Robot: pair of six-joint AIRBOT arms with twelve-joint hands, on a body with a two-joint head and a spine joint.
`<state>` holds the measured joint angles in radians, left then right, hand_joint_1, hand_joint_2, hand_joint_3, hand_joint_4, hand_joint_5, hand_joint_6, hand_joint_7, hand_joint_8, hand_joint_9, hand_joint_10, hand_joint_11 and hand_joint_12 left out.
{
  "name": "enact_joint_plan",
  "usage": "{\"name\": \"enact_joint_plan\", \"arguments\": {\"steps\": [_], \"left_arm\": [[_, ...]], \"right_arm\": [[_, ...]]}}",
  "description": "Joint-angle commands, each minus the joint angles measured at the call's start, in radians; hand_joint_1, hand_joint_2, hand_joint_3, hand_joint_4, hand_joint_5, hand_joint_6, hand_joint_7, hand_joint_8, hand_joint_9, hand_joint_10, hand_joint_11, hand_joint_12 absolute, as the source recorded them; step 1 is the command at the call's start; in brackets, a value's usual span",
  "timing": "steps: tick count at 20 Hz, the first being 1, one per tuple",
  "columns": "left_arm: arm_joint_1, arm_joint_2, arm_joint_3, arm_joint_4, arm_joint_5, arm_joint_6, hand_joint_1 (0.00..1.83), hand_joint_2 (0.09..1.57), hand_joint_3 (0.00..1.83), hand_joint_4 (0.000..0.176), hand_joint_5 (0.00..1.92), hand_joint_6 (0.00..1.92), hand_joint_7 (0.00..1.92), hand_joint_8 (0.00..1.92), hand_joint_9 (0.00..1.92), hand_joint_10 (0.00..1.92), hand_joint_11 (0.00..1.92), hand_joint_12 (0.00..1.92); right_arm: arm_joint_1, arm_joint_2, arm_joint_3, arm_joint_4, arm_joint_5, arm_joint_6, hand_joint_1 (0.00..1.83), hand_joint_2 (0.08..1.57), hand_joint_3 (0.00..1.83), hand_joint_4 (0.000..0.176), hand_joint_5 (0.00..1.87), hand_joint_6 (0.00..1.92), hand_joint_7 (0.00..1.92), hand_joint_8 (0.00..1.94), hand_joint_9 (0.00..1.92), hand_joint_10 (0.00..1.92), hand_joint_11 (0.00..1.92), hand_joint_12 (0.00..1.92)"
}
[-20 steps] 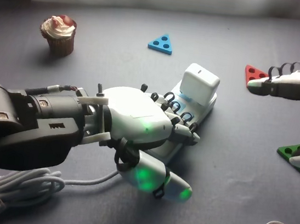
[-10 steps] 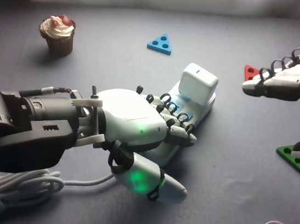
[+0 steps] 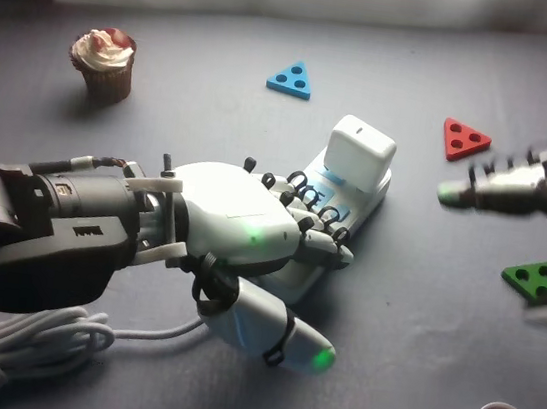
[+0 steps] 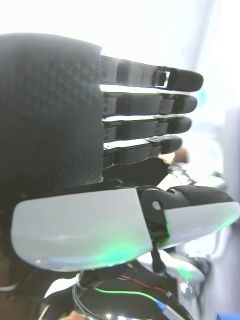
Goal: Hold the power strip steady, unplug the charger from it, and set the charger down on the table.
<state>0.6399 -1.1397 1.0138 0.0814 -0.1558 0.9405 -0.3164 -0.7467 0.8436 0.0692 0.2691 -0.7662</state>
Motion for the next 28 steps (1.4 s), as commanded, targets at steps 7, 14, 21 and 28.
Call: {"name": "enact_joint_plan", "arguments": {"steps": [7,14,21,28], "left_arm": [[0.001,0.009,-0.004,-0.003,-0.052,-0.006,0.03,1.11,0.00,0.000,0.26,0.00,0.29,0.00,0.28,0.00,0.12,0.25],[0.001,0.012,-0.007,-0.003,-0.053,-0.009,0.04,1.11,0.00,0.000,0.28,0.01,0.29,0.00,0.27,0.01,0.12,0.25],[0.001,0.022,-0.012,-0.003,-0.050,-0.009,0.03,1.12,0.00,0.000,0.30,0.00,0.31,0.00,0.29,0.00,0.14,0.25],[0.001,0.022,-0.016,-0.003,-0.046,-0.007,0.03,1.11,0.00,0.000,0.29,0.00,0.32,0.00,0.30,0.00,0.15,0.25]], "right_arm": [[0.039,-0.097,0.070,0.151,0.132,-0.110,1.19,1.03,0.00,0.000,0.20,0.00,0.22,0.00,0.26,0.00,0.06,0.66],[0.033,-0.080,0.097,0.025,0.120,-0.121,1.15,1.03,0.00,0.000,0.19,0.00,0.18,0.00,0.21,0.00,0.04,0.66],[0.025,-0.090,0.008,0.570,0.441,-0.614,1.16,1.00,0.00,0.000,0.20,0.00,0.18,0.00,0.17,0.00,0.00,0.54],[0.050,-0.138,-0.048,0.915,0.464,-0.760,1.12,1.01,0.00,0.000,0.15,0.00,0.11,0.00,0.10,0.00,0.00,0.31]]}}
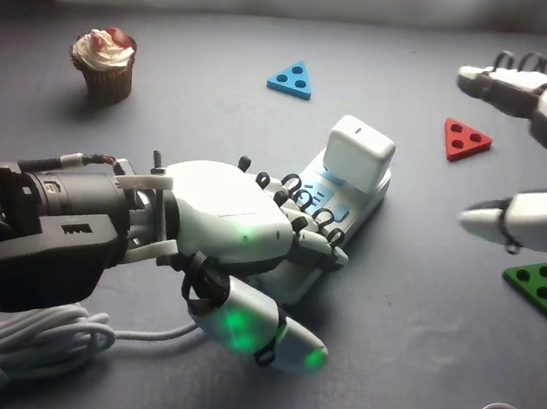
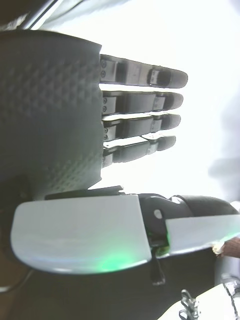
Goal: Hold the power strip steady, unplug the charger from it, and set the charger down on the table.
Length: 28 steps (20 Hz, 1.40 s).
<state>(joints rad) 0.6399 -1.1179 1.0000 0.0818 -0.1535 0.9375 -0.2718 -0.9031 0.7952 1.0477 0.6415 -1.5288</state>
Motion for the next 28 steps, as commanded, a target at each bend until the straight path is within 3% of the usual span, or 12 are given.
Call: {"name": "enact_joint_plan", "arguments": {"steps": [1,3,9,11,13,23,28], "left_arm": [[0.001,0.001,-0.002,-0.003,-0.048,-0.003,0.02,1.11,0.00,0.000,0.32,0.01,0.33,0.01,0.31,0.01,0.16,0.25],[0.001,0.001,-0.002,-0.003,-0.048,-0.004,0.01,1.12,0.00,0.000,0.27,0.00,0.28,0.00,0.26,0.00,0.11,0.23],[0.001,0.002,-0.002,-0.004,-0.048,-0.004,0.03,1.12,0.00,0.000,0.30,0.01,0.30,0.01,0.28,0.01,0.13,0.24],[0.001,0.003,-0.002,-0.004,-0.048,-0.004,0.04,1.11,0.00,0.000,0.29,0.00,0.31,0.01,0.29,0.01,0.14,0.25],[0.001,0.004,-0.002,-0.004,-0.048,-0.005,0.03,1.12,0.00,0.000,0.31,0.01,0.33,0.01,0.30,0.01,0.14,0.24],[0.001,0.004,0.003,-0.004,-0.048,-0.005,0.04,1.10,0.00,0.000,0.29,0.01,0.31,0.01,0.29,0.01,0.14,0.24],[0.001,0.003,0.004,-0.004,-0.049,-0.005,0.04,1.10,0.00,0.000,0.30,0.01,0.31,0.00,0.28,0.00,0.12,0.23]], "right_arm": [[0.028,0.007,0.000,-0.006,0.060,-0.021,1.12,1.02,0.01,0.000,0.15,0.00,0.09,0.00,0.09,0.00,0.00,0.30],[0.057,-0.022,0.001,0.076,0.056,-0.068,1.11,1.03,0.00,0.000,0.13,0.00,0.07,0.00,0.07,0.00,0.00,0.26],[0.070,-0.121,0.032,0.153,0.120,-0.074,1.09,1.03,0.01,0.000,0.12,0.00,0.08,0.00,0.09,0.00,0.00,0.34],[0.079,-0.154,0.057,0.206,0.130,-0.086,1.10,1.05,0.01,0.000,0.09,0.00,0.05,0.00,0.04,0.00,0.00,0.22],[0.086,-0.192,0.092,0.265,0.134,-0.091,1.11,1.01,0.00,0.000,0.16,0.00,0.13,0.00,0.12,0.00,0.00,0.41],[0.098,-0.343,0.223,0.359,0.156,-0.091,1.13,1.02,0.00,0.000,0.21,0.00,0.16,0.00,0.15,0.00,0.00,0.47],[0.096,-0.382,0.254,0.372,0.137,-0.083,1.13,1.02,0.00,0.000,0.24,0.00,0.21,0.00,0.21,0.00,0.00,0.61]]}}
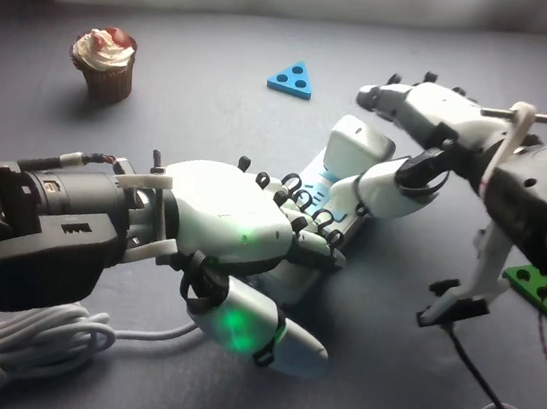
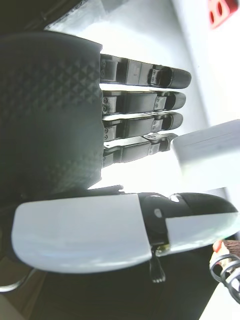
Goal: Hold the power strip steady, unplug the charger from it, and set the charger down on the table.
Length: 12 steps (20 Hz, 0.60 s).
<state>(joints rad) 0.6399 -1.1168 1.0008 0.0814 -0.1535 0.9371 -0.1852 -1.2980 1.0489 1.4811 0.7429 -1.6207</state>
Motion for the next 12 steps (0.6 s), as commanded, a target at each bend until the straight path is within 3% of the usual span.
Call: {"name": "enact_joint_plan", "arguments": {"steps": [1,4,12], "left_arm": [[0.001,0.003,0.004,-0.003,-0.049,-0.005,0.02,1.10,0.00,0.000,0.29,0.00,0.32,0.00,0.28,0.00,0.13,0.23],[0.002,0.004,0.004,-0.003,-0.049,-0.005,0.02,1.10,0.00,0.000,0.29,0.00,0.31,0.00,0.27,0.00,0.12,0.23],[-0.001,0.003,0.008,-0.003,-0.055,-0.008,0.02,1.10,0.00,0.000,0.29,0.00,0.32,0.00,0.28,0.00,0.12,0.22]], "right_arm": [[0.009,0.002,0.011,-0.061,0.038,0.010,1.12,1.02,0.00,0.000,0.24,0.00,0.20,0.00,0.19,0.00,0.00,0.59],[0.006,-0.028,0.039,-0.062,0.045,0.020,1.11,1.03,0.00,0.000,0.23,0.00,0.18,0.00,0.17,0.00,0.00,0.55],[0.008,-0.068,0.092,-0.063,0.065,0.021,1.09,1.03,0.00,0.000,0.26,0.01,0.25,0.01,0.24,0.01,0.02,0.68]]}}
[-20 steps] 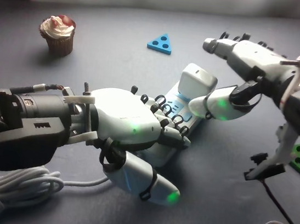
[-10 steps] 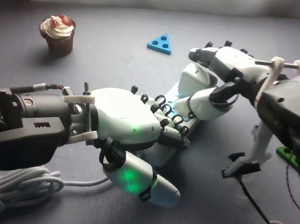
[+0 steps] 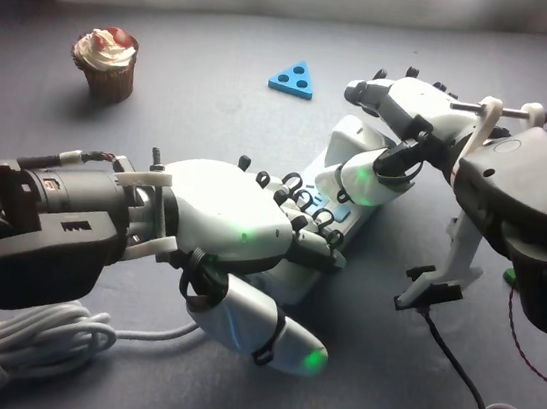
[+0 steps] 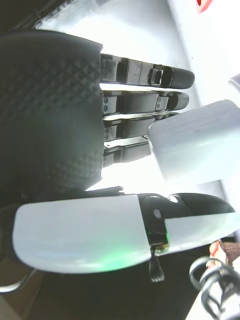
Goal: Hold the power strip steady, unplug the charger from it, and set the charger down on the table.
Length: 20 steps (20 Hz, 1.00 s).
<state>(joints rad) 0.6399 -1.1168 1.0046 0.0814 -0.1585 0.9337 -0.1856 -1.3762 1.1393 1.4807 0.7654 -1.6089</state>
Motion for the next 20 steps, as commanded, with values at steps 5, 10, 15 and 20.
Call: {"name": "enact_joint_plan", "arguments": {"steps": [5,10,15,20], "left_arm": [[-0.001,0.001,0.006,-0.007,-0.053,-0.007,0.03,1.11,0.00,0.000,0.29,0.00,0.30,0.00,0.27,0.00,0.12,0.22],[0.000,0.002,0.004,-0.007,-0.052,-0.004,0.03,1.11,0.00,0.000,0.28,0.00,0.29,0.00,0.26,0.00,0.12,0.22],[0.000,0.002,0.005,-0.007,-0.051,-0.002,0.06,1.10,0.00,0.000,0.30,0.01,0.32,0.01,0.29,0.01,0.15,0.23],[0.000,0.003,0.006,-0.008,-0.050,-0.002,0.05,1.11,0.00,0.000,0.30,0.00,0.32,0.00,0.29,0.00,0.15,0.23]], "right_arm": [[-0.009,0.005,0.016,-0.069,0.044,0.011,1.10,1.04,0.00,0.000,0.32,0.01,0.29,0.01,0.27,0.01,0.01,0.72],[-0.012,0.005,0.020,-0.084,0.059,0.011,1.16,1.10,0.00,0.000,0.91,0.75,0.89,0.02,0.87,0.02,0.53,0.76],[-0.026,0.005,0.021,-0.114,0.068,0.016,1.38,1.08,0.00,0.000,0.94,1.01,1.10,0.69,0.98,1.09,0.75,0.94],[-0.031,0.021,0.006,-0.231,0.110,0.063,1.24,1.08,0.00,0.000,0.97,0.99,1.15,0.70,1.12,0.23,0.79,0.87]]}}
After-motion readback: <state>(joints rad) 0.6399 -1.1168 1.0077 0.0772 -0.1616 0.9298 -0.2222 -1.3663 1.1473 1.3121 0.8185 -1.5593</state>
